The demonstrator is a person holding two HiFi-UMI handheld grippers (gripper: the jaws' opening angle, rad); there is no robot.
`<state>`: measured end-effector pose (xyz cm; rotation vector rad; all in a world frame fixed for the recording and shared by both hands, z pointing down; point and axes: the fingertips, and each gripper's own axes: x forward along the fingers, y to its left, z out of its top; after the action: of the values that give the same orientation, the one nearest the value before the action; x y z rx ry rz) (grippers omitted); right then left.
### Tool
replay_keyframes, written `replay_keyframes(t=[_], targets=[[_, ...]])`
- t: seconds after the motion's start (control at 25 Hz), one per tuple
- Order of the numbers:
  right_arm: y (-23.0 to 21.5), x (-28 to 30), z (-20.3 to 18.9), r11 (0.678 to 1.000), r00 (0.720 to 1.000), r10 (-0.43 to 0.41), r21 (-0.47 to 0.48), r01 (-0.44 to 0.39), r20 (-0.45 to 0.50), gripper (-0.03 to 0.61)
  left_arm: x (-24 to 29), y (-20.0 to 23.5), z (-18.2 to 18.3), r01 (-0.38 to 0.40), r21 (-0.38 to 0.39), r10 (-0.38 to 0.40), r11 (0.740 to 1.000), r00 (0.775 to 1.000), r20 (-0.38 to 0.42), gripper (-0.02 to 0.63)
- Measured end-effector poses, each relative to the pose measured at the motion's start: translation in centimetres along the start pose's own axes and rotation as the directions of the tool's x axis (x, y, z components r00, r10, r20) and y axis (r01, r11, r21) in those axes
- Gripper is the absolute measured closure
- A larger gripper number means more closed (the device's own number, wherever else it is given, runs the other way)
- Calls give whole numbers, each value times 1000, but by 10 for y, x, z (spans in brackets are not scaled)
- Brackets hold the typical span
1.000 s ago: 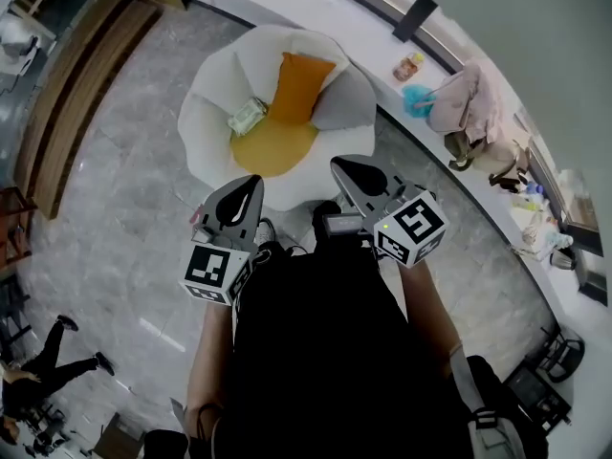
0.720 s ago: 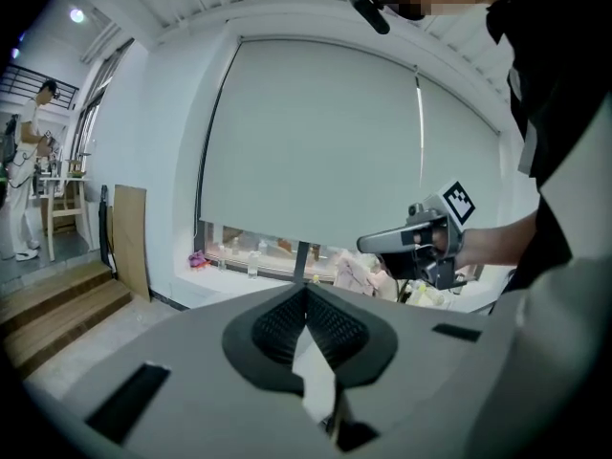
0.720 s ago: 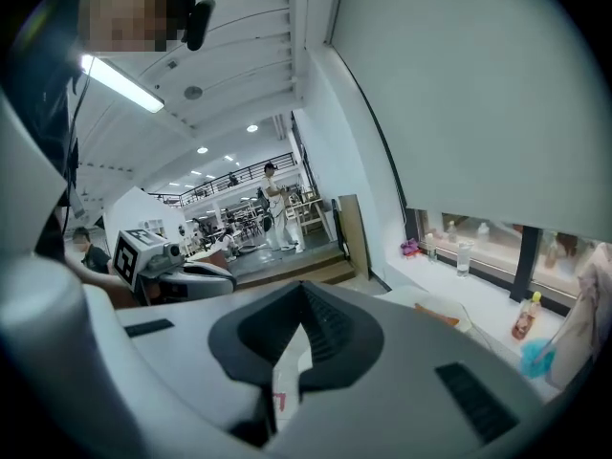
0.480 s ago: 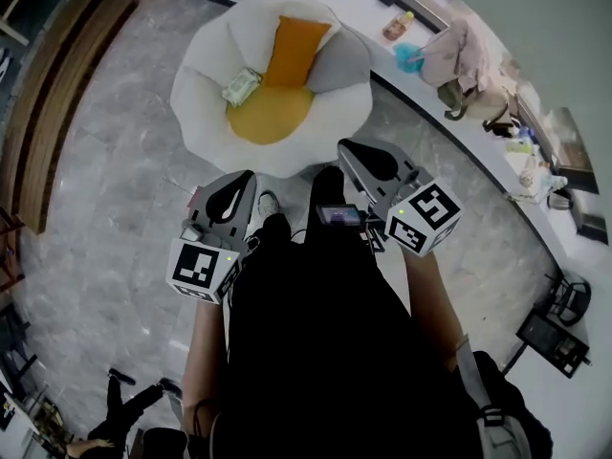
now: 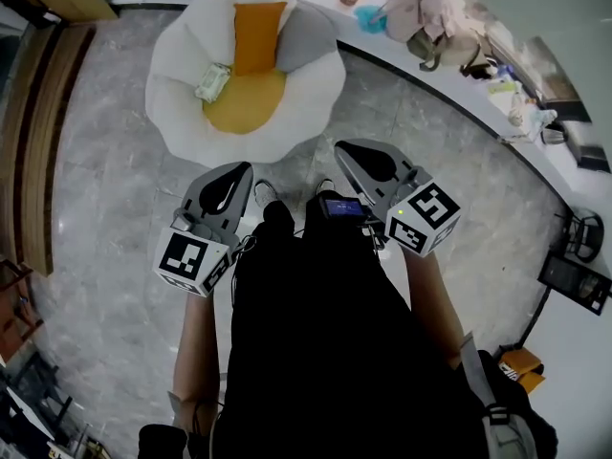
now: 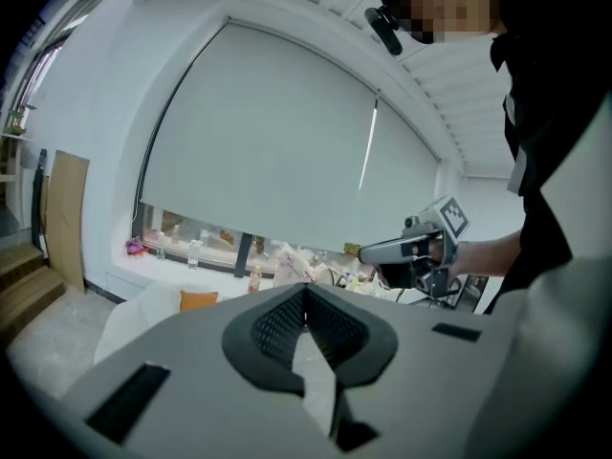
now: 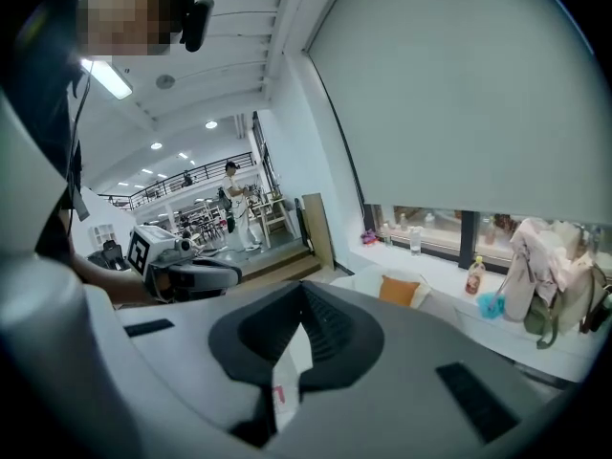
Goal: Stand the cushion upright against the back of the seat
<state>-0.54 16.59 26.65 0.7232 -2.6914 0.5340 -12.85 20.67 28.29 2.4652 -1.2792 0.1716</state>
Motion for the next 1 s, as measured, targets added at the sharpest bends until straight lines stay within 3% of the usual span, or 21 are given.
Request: replay_keyframes(t=[0.44,0.6,0.88,1.0], targets=[[16,-65,16,994,993,77,-87,-70,84,563,15,-89,13,24,-8,-24,1000,999,27,600],[14,-99,9,989,988,114,-101,-104,103,563,24,-122,12,20,-10,-20,1000,1000,24,600],[7,-149,-14,975,969,213,-84,-204,128,563,42,-174,9,12,-78,-10,997,999,36,600],[10,-158,-23,967,962,247,-100,-236,118,563,45,-191,8,3,-59,-1,998,1000,30,600]])
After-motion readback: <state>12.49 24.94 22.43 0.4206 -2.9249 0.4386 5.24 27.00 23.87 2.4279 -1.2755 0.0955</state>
